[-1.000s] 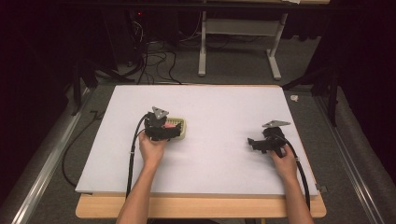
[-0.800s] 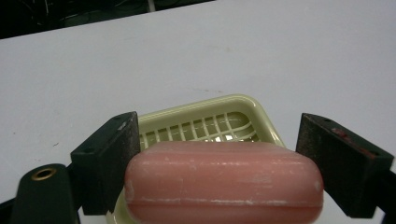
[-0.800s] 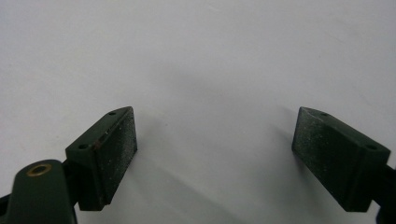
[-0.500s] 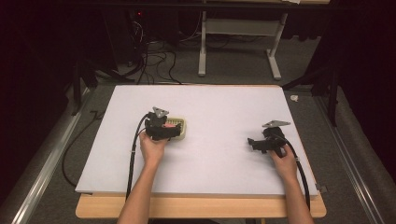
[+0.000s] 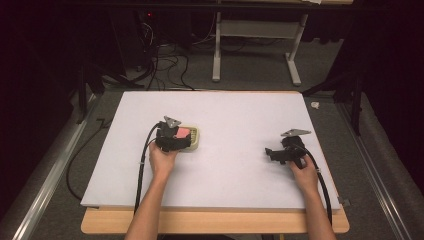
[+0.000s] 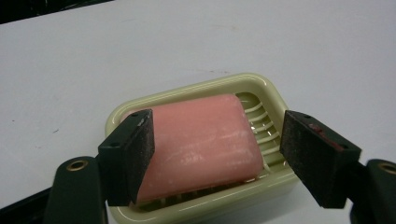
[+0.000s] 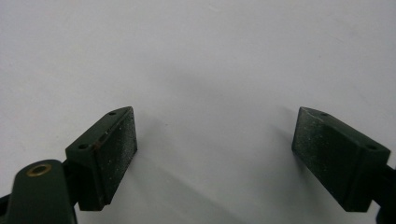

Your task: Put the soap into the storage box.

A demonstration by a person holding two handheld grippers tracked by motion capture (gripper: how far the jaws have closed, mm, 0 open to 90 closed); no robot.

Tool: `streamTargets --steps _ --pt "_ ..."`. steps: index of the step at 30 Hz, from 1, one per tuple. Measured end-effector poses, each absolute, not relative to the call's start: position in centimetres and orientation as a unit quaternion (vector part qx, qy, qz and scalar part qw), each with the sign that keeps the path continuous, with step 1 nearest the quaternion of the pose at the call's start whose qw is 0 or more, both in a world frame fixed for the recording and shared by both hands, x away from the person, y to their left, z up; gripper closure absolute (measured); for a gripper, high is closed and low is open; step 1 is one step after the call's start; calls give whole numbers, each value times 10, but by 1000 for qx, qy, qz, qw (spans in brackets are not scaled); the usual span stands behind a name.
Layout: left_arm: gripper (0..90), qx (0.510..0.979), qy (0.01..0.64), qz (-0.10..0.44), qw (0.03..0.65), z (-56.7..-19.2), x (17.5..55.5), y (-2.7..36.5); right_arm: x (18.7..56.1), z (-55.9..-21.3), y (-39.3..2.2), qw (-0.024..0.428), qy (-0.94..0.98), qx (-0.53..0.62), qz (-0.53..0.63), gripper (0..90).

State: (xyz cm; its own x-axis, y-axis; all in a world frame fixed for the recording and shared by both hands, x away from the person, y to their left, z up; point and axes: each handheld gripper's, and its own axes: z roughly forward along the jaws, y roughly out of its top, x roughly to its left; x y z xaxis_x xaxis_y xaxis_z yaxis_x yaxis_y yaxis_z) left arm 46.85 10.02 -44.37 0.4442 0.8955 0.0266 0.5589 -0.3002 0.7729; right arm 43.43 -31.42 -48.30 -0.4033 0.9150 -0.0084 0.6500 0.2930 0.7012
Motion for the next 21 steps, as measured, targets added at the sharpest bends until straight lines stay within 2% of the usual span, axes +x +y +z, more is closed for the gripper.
streamTargets --steps 21 --pt "196 777 440 231 387 -428 448 110 434 -483 -314 210 776 504 315 145"
